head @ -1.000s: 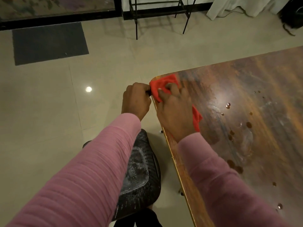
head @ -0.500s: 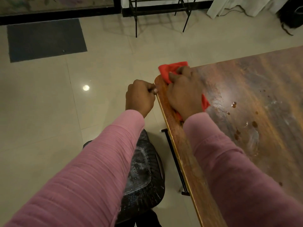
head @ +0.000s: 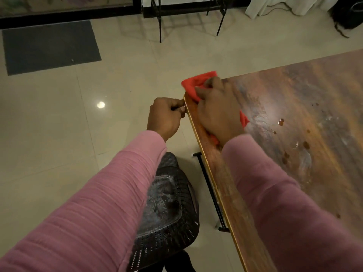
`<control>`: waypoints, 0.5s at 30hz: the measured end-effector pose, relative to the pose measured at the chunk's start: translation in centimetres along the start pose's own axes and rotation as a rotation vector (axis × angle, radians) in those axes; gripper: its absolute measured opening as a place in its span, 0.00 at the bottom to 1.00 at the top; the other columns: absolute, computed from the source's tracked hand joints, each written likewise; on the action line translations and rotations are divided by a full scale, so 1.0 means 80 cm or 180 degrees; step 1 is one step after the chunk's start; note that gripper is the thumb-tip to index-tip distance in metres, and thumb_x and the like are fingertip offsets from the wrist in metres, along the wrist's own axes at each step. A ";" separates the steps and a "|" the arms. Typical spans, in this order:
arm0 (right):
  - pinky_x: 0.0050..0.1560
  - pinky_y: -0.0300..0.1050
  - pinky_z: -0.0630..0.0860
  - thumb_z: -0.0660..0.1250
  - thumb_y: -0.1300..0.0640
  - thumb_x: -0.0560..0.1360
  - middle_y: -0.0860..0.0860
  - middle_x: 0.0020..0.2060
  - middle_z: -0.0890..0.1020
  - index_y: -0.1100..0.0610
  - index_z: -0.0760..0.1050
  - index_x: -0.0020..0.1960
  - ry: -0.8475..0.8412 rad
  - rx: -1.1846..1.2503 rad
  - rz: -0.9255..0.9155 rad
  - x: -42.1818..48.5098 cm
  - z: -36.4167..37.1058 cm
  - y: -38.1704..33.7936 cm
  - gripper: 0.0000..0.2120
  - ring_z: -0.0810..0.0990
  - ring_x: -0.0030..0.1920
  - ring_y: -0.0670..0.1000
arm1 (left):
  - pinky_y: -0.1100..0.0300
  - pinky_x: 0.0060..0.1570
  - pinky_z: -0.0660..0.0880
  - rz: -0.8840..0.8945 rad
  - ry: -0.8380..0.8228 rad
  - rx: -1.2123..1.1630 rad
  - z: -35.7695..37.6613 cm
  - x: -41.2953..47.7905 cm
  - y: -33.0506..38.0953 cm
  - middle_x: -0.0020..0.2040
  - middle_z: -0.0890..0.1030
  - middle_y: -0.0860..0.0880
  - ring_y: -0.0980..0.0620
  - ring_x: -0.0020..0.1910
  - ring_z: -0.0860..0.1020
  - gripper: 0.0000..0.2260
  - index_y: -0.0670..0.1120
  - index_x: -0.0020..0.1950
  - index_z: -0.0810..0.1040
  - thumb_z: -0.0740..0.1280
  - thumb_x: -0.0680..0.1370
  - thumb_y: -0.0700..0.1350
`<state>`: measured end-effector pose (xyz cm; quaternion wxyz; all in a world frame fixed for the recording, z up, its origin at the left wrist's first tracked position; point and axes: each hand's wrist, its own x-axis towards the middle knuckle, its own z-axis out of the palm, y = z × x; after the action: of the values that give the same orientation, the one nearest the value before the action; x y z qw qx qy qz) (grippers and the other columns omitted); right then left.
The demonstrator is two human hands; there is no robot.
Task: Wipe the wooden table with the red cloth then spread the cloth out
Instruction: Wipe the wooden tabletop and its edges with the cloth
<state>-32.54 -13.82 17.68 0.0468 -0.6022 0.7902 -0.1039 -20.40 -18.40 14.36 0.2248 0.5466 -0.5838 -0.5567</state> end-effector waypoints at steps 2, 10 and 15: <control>0.54 0.49 0.70 0.59 0.59 0.76 0.54 0.63 0.73 0.54 0.78 0.60 -0.0077 -0.0003 -0.0471 -0.020 0.003 -0.006 0.16 0.70 0.58 0.59 | 0.55 0.54 0.78 -0.0118 -0.0106 -0.0203 -0.005 0.001 -0.006 0.47 0.83 0.44 0.49 0.46 0.81 0.13 0.41 0.52 0.83 0.62 0.76 0.29; 0.56 0.52 0.70 0.56 0.57 0.76 0.55 0.64 0.72 0.54 0.78 0.62 -0.0001 -0.0011 0.0125 -0.008 -0.008 0.012 0.18 0.68 0.62 0.60 | 0.60 0.57 0.76 -0.0242 -0.0366 -0.0415 -0.010 -0.003 -0.021 0.50 0.81 0.49 0.51 0.53 0.79 0.28 0.43 0.63 0.79 0.52 0.73 0.22; 0.53 0.53 0.74 0.61 0.60 0.76 0.53 0.62 0.74 0.53 0.78 0.62 -0.0278 0.0166 -0.0713 -0.069 -0.007 0.005 0.16 0.71 0.56 0.58 | 0.72 0.46 0.75 -0.0195 -0.0378 -0.0432 -0.009 -0.006 -0.017 0.55 0.81 0.49 0.58 0.50 0.77 0.28 0.42 0.61 0.80 0.52 0.71 0.22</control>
<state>-31.52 -8.33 17.85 0.0849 -0.6892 0.7122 -0.1026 -19.08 -17.96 13.50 0.2092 0.5137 -0.5400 -0.6330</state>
